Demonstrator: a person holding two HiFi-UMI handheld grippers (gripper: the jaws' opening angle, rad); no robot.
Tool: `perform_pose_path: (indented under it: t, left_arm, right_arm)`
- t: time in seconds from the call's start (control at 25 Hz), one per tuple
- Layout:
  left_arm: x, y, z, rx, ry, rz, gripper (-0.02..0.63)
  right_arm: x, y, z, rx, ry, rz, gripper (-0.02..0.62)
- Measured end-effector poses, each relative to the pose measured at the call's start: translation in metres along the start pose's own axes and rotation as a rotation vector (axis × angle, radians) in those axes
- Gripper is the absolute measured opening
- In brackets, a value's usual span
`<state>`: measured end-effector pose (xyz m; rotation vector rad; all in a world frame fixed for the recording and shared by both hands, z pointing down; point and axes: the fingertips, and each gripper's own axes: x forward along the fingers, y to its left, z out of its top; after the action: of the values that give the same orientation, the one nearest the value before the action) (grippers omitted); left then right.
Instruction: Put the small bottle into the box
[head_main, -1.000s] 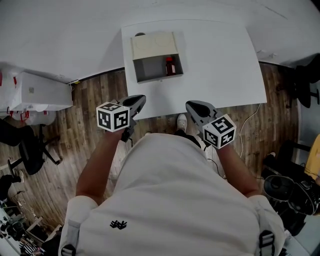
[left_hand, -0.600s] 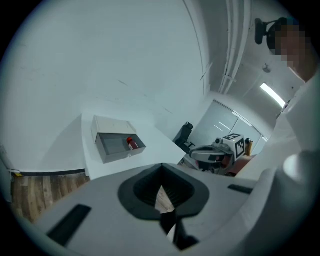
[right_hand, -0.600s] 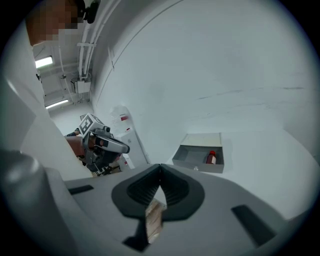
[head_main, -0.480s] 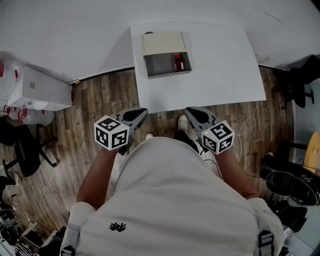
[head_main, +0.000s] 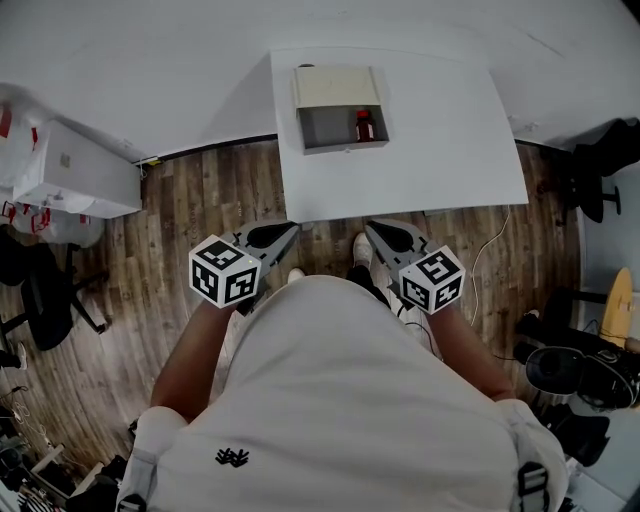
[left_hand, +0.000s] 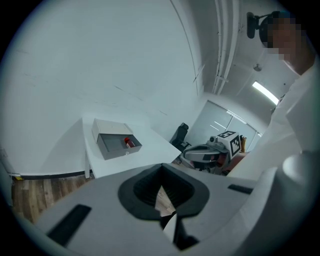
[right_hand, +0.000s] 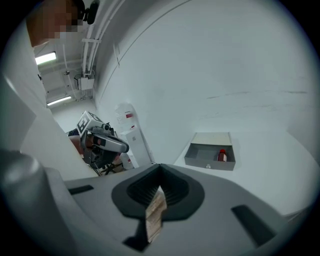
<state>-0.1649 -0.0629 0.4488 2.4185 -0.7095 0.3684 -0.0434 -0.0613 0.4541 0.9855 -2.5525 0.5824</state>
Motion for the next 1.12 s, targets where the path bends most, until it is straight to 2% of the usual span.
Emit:
perform_pose_path:
  t: [1.12]
  left_arm:
    - [-0.021, 0.007, -0.014, -0.005, -0.011, 0.03, 0.005]
  right_arm:
    - [0.01, 0.023, 0.002, -0.042, 0.022, 0.024, 0.005]
